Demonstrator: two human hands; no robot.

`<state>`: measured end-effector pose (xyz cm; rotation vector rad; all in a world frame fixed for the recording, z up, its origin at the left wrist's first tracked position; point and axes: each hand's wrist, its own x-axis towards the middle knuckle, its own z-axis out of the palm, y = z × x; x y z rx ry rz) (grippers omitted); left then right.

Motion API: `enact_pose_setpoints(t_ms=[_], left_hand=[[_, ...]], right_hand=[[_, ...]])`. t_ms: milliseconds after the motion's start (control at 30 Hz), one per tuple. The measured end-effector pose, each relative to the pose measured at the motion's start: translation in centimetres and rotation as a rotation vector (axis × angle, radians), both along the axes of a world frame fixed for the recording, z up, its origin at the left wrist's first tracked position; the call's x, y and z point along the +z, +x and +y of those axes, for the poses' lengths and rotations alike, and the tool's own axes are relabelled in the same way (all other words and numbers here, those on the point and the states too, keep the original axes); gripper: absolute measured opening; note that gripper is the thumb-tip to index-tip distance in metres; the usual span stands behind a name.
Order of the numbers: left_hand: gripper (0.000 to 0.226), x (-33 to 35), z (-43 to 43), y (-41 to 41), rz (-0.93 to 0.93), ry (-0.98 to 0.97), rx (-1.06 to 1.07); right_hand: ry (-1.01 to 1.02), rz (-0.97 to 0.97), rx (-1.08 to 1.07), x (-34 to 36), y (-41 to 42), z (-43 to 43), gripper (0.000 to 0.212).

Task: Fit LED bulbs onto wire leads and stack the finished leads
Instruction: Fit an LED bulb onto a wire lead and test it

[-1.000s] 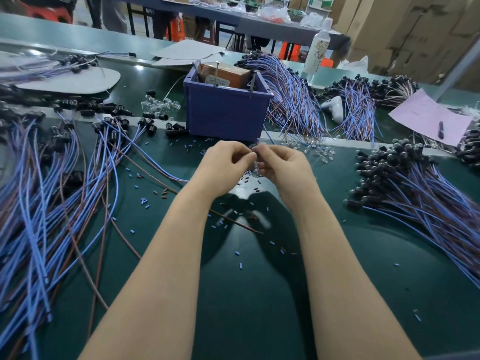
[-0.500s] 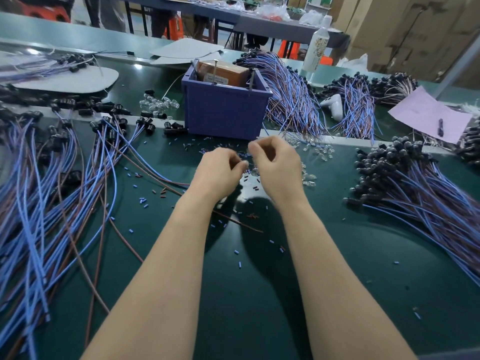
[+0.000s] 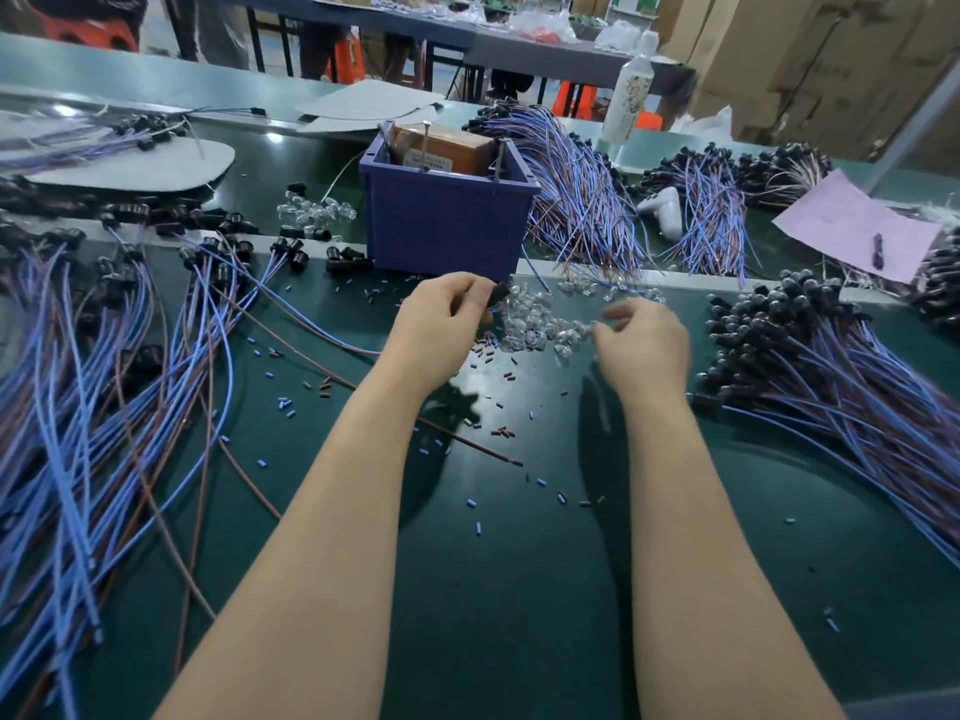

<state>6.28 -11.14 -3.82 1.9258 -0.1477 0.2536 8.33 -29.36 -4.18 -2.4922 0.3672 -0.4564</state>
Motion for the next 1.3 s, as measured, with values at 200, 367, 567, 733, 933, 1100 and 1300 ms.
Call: enact_pose_setpoints(t_ms=[200,367,567,733,933,1100,1300], left_hand=[[0.019,0.0,0.0,-0.1,0.019,0.049,-0.03],[0.022,-0.2,-0.2,-0.1,-0.106,0.241,0.018],[0.02,-0.4,-0.1,0.0,-0.127,0.169,-0.001],[0.02,-0.7,0.1,0.1,-0.116,0.057,-0.04],[0.024,-0.9,0.2,0.2,-0.104,0.012,-0.054],[0.025,-1.0,0.2,0.4,-0.099,0.016,-0.055],[0.024,-1.1,0.1,0.5,-0.113,0.04,-0.05]], right_hand=[[-0.076,0.278,-0.084,-0.7,0.2,-0.5,0.031],[-0.067,0.291,-0.093,-0.9,0.4,-0.6,0.029],[0.01,0.069,-0.012,-0.4,-0.1,0.1,0.02],[0.565,-0.268,0.381,1.4,-1.2,2.9,0.012],[0.579,-0.244,0.579,1.5,-1.5,4.6,0.015],[0.438,-0.28,0.565,1.5,-1.7,4.8,0.017],[0.319,-0.388,0.551,1.5,-2.0,5.1,0.006]])
